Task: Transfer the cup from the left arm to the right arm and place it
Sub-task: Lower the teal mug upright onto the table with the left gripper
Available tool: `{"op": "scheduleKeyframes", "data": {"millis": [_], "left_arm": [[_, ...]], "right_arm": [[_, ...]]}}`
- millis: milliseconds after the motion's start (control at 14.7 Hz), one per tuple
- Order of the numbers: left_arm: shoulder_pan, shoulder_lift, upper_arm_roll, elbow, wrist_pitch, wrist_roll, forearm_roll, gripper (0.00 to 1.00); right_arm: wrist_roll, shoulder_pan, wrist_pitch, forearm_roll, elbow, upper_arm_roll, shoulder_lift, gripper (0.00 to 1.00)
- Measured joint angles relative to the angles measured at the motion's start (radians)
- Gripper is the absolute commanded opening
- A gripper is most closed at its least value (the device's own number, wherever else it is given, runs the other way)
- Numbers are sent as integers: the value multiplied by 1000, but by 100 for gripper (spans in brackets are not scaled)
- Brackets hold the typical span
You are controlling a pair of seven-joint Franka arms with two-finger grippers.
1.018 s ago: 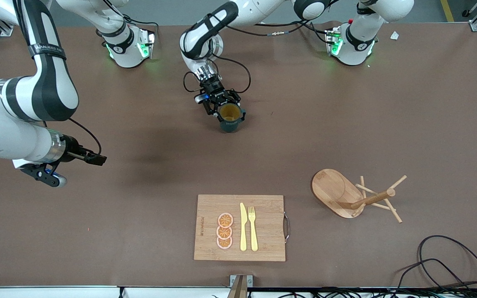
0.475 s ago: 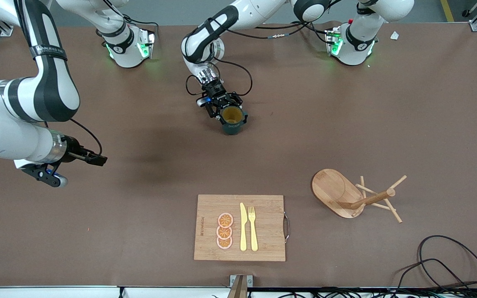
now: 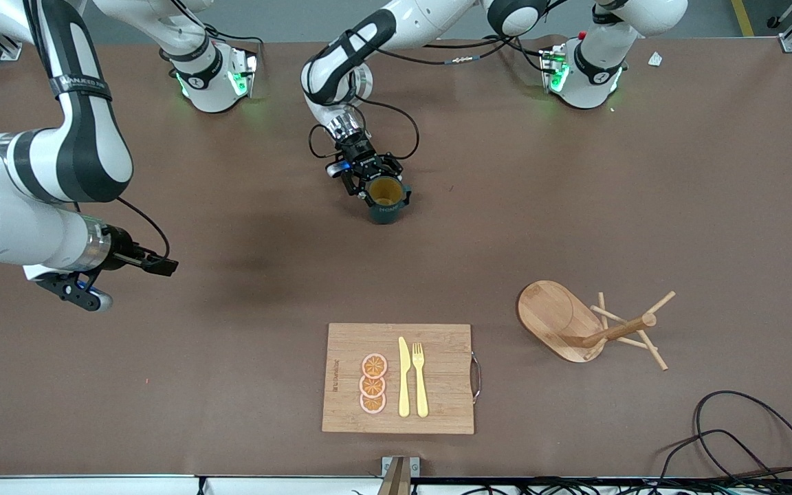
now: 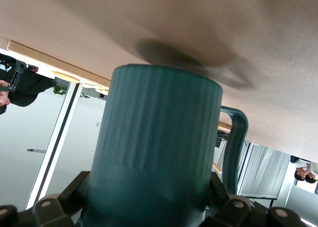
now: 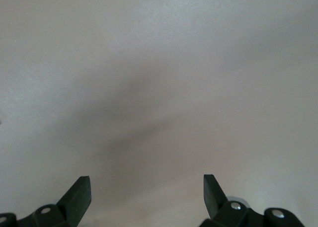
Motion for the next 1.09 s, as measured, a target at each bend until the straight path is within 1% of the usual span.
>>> {"op": "scheduleKeyframes", "data": {"millis": [271,543,814,1085], "left_arm": [[0,0,0,0,1,6,0,100],[0,0,0,0,8,101,0,100],[22,1,1,0,102,200,0,100],[38,1,1,0,135,212,0,100]], "right_arm": [[0,0,2,0,0,0,0,100],[0,0,3,0,-1,0,0,100],[0,1,3,0,-1,1,0,100],[0,2,6,0,-2,1,0,100]]}}
